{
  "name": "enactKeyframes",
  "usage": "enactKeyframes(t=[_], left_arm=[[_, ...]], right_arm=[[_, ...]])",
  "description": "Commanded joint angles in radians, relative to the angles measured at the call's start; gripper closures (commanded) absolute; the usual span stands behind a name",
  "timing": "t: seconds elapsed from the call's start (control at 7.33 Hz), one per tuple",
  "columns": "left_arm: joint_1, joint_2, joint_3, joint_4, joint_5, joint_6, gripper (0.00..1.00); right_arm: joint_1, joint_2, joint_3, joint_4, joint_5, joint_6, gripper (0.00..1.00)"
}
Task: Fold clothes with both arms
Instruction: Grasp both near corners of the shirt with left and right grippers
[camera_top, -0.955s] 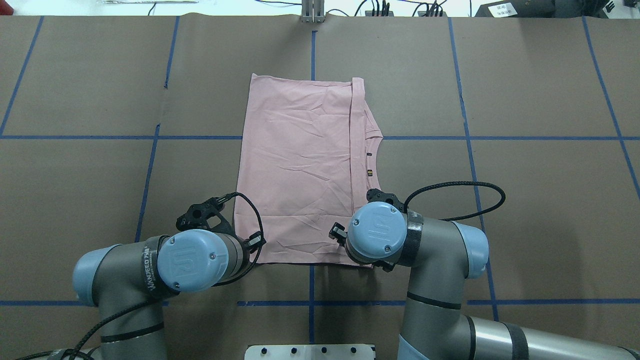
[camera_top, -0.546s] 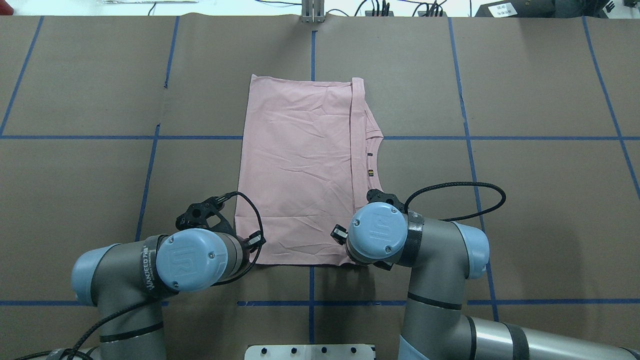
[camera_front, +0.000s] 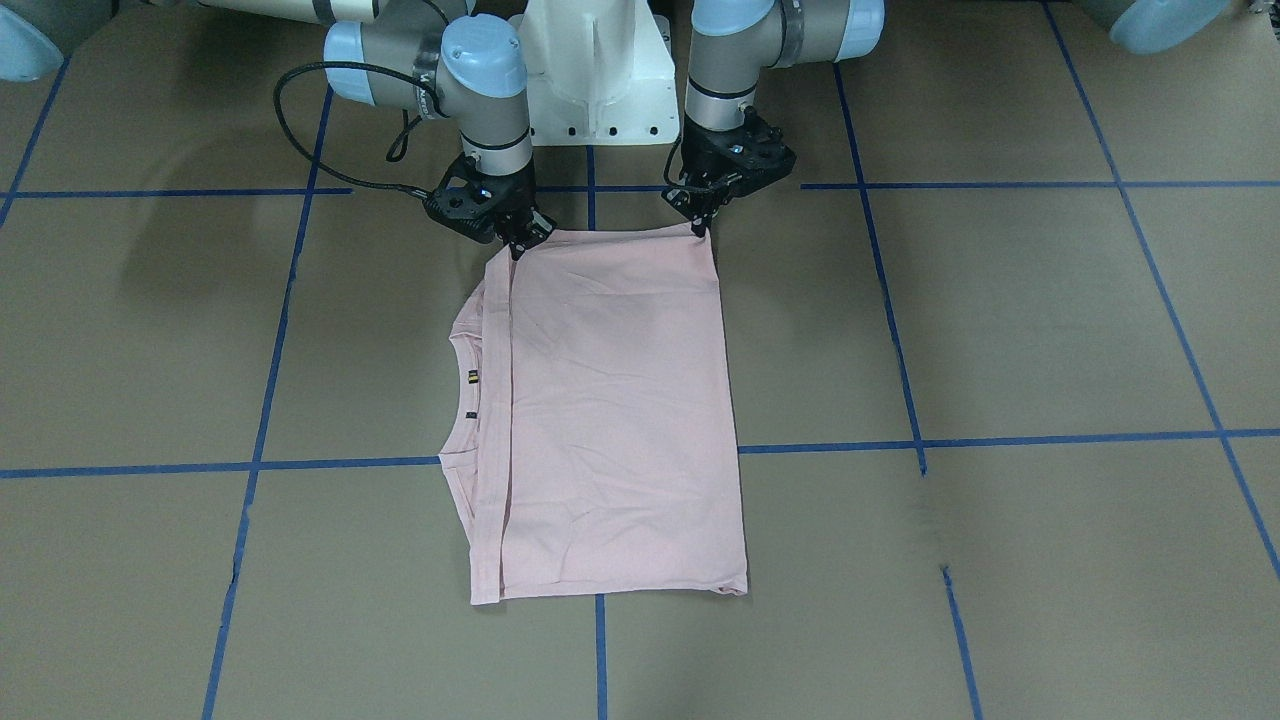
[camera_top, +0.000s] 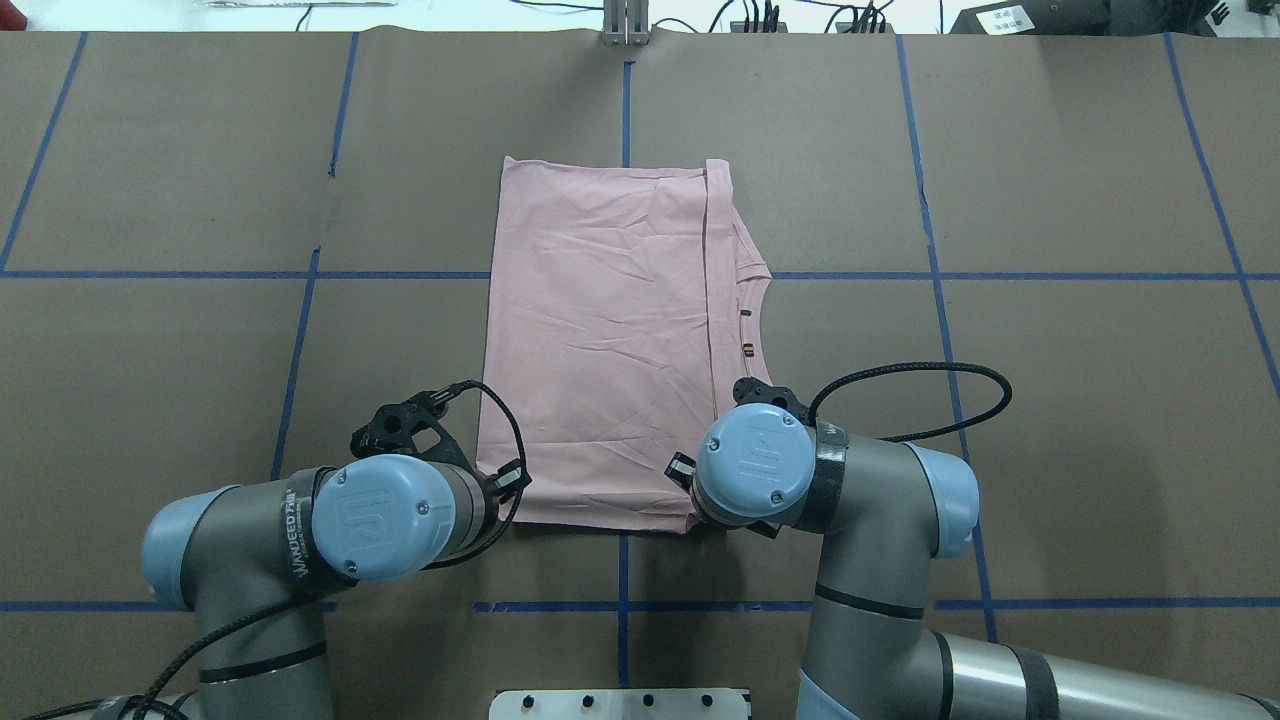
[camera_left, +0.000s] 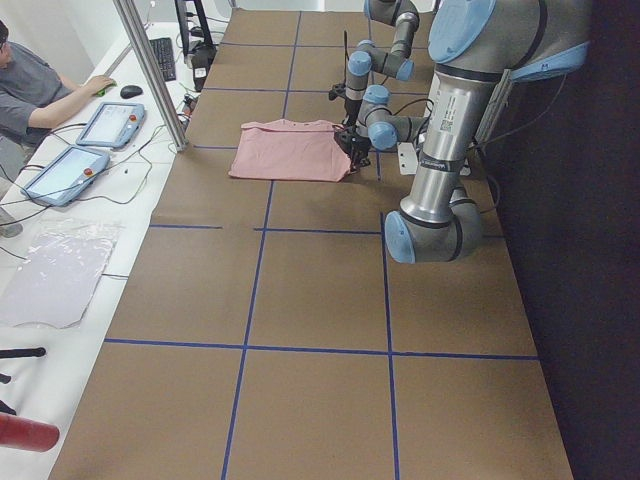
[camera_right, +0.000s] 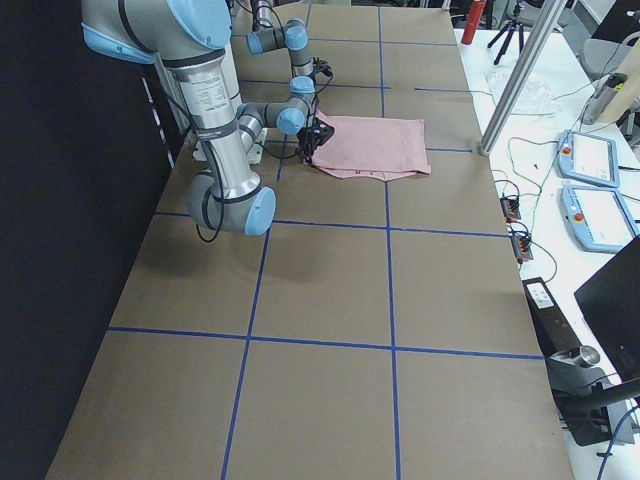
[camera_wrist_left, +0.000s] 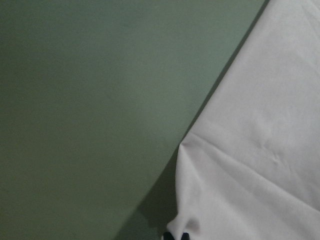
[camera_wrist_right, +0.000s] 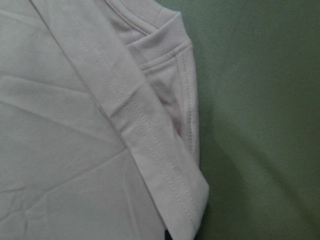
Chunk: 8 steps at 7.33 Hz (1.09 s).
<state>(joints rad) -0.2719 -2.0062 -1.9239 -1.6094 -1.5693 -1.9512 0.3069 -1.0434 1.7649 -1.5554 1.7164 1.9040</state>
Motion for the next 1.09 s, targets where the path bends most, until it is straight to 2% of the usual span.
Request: enactKeyframes(t=[0.0,0.27,0.41,0.68,0.96], left_arm=[[0.000,-0.002,-0.003,0.000,-0.001,0.000,1.00],[0.000,0.004,-0.050,0.022,-0.003,0.000,1.00],[0.013,0.004,-0.094,0.084,-0.003,0.000,1.00],[0.040,0.001,-0.167,0.153,-0.005,-0.002,1.00],[0.111,0.000,-0.230,0.213,-0.014,-0.006,1.00]], right_arm=[[0.007,-0.003,0.031,0.001,-0.003,0.004,1.00],[0.014,-0.013,0.063,-0.006,-0.001,-0.003,1.00],[0.014,-0.032,0.080,0.000,-0.001,-0.005,1.00],[-0.008,-0.107,0.187,0.004,0.003,-0.007,1.00],[-0.067,-0.128,0.290,-0.002,0.006,-0.003,1.00]])
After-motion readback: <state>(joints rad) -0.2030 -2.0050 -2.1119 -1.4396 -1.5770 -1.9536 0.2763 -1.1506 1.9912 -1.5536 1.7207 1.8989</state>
